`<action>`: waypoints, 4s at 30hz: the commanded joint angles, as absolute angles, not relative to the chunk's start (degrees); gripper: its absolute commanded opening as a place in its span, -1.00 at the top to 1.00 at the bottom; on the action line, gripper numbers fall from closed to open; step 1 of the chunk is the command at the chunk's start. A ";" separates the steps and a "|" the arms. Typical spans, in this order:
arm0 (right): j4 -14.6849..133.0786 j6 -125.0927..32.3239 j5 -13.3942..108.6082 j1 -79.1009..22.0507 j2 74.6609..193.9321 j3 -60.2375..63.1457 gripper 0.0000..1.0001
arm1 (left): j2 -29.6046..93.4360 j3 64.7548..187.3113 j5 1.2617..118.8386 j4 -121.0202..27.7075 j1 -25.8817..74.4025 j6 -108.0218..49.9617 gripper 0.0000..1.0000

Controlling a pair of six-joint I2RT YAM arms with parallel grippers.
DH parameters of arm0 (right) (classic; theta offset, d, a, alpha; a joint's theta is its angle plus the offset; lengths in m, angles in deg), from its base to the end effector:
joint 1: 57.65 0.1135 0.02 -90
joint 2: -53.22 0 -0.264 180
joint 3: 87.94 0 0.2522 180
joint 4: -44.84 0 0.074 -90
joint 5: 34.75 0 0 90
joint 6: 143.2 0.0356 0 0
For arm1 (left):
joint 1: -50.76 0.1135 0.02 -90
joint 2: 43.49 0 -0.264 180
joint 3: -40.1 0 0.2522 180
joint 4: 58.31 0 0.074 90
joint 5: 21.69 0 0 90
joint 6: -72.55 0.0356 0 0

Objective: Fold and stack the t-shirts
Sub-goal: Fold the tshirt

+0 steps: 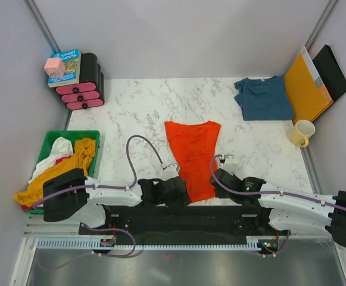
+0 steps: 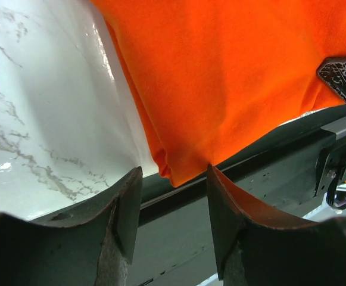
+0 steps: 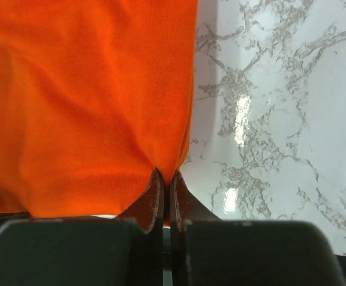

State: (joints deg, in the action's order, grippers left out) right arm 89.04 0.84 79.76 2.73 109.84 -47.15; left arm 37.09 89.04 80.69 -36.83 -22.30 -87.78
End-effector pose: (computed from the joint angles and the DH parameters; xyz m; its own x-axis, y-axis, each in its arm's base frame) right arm 0.0971 0.1409 0.1730 -0.8088 0.0676 -0.5842 -0.0578 0.9794 0.1933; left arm 0.0821 -0.2434 0.1546 -0.9230 -0.1263 -0.3635 0.0824 0.8578 -0.5074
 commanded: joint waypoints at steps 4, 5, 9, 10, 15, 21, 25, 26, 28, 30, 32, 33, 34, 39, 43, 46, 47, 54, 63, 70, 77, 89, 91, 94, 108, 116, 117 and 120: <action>88.31 0.59 80.39 2.73 109.91 -47.64 1.00 | 38.86 86.65 82.81 -42.88 -23.68 -94.52 -0.01; 88.22 0.59 80.38 2.64 109.56 -47.72 1.00 | 39.04 85.60 82.81 -44.27 -23.68 -94.97 0.01; 88.31 0.50 79.95 2.64 108.77 -47.99 1.00 | 39.92 84.28 83.34 -44.29 -23.68 -96.90 0.25; 88.31 0.42 79.95 2.73 108.68 -47.99 1.00 | 40.18 84.01 83.43 -44.29 -23.68 -98.03 0.37; 88.31 0.15 79.33 2.82 108.68 -47.99 1.00 | 40.18 82.96 83.52 -45.70 -23.95 -99.45 0.69; 88.40 -0.20 79.59 2.73 108.50 -47.64 1.00 | 38.78 83.30 84.39 -44.91 -24.12 -98.23 0.96; 89.89 -1.08 81.96 2.73 107.71 -45.18 1.00 | 36.85 89.62 87.55 -34.73 -24.74 -92.96 0.97; 90.24 -1.34 82.31 2.82 107.10 -44.05 1.00 | 36.15 91.90 88.60 -31.49 -24.74 -91.99 0.96; 90.51 -2.04 83.02 2.73 106.66 -43.07 1.00 | 33.60 93.67 89.93 -29.36 -24.74 -89.70 0.96; 90.59 -2.48 83.46 2.73 106.65 -41.49 1.00 | 31.14 96.13 91.86 -26.63 -24.74 -87.60 0.96; 90.51 -3.01 84.07 2.82 107.26 -40.00 1.00 | 30.08 98.84 93.88 -24.17 -24.65 -86.45 0.96; 90.59 -3.10 84.16 2.82 107.53 -39.56 1.00 | 29.73 99.82 94.50 -21.73 -24.65 -85.40 0.96; 90.51 -3.19 84.43 2.82 107.71 -39.12 1.00 | 29.11 100.61 95.46 -20.74 -24.65 -84.95 0.96; 90.85 -2.40 83.64 2.82 107.36 -39.37 1.00 | 27.18 101.51 94.68 -18.01 -24.74 -84.51 0.96; 91.21 0.32 82.32 3.95 104.90 -42.36 1.00 | 25.51 96.60 92.22 -17.22 -25.35 -87.32 0.97; 91.65 3.40 81.97 5.80 103.93 -45.08 1.00 | 23.40 93.08 91.34 -16.35 -25.88 -90.31 0.96; 91.82 4.01 82.23 6.50 103.75 -45.70 1.00 | 22.00 92.45 91.25 -15.99 -26.05 -91.44 0.96; 94.11 3.15 89.17 7.39 104.63 -40.35 1.00 | 19.61 94.55 96.69 -12.39 -24.84 -88.57 0.97; 87.79 -6.26 92.60 0.03 117.45 -26.91 1.00 | 22.95 102.28 95.74 -18.17 -10.25 -71.00 0.96; 82.25 -14.52 92.16 -9.13 125.28 -19.61 1.00 | 33.47 112.21 92.74 -21.79 -0.31 -55.35 0.96; 78.65 -17.07 89.88 -18.52 132.57 -15.91 1.00 | 42.45 121.09 91.08 -23.89 4.88 -50.77 0.96; 74.77 -18.13 86.01 -22.76 146.71 -6.26 1.00 | 52.31 131.46 87.65 -24.69 13.31 -48.04 0.96; 74.60 -18.04 85.57 -23.28 149.44 -4.49 1.00 | 54.06 132.78 86.42 -24.69 15.15 -47.60 0.96; 74.33 -17.96 84.78 -24.95 153.13 -0.98 1.00 | 57.04 135.15 85.02 -24.87 17.26 -46.98 0.96; 74.42 -19.45 80.56 -28.03 169.75 10.36 1.00 | 71.37 142.02 79.04 -24.87 20.61 -48.65 0.96; 70.55 -20.68 81.35 -28.12 163.79 9.32 -0.38 | 67.44 140.36 81.93 -25.21 21.05 -50.58 -0.04; 70.99 -20.85 81.26 -27.95 162.74 9.14 -0.46 | 66.30 139.74 82.02 -26.00 21.05 -50.67 -0.11; 71.17 -20.86 81.18 -26.54 158.34 6.43 -0.53 | 63.39 138.33 80.80 -26.18 20.88 -51.02 -0.22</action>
State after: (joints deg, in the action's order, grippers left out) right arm 72.99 -20.36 79.76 -27.76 166.75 8.41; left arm 70.26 139.23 79.91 -23.93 20.83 -50.14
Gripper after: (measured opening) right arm 0.757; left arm 0.594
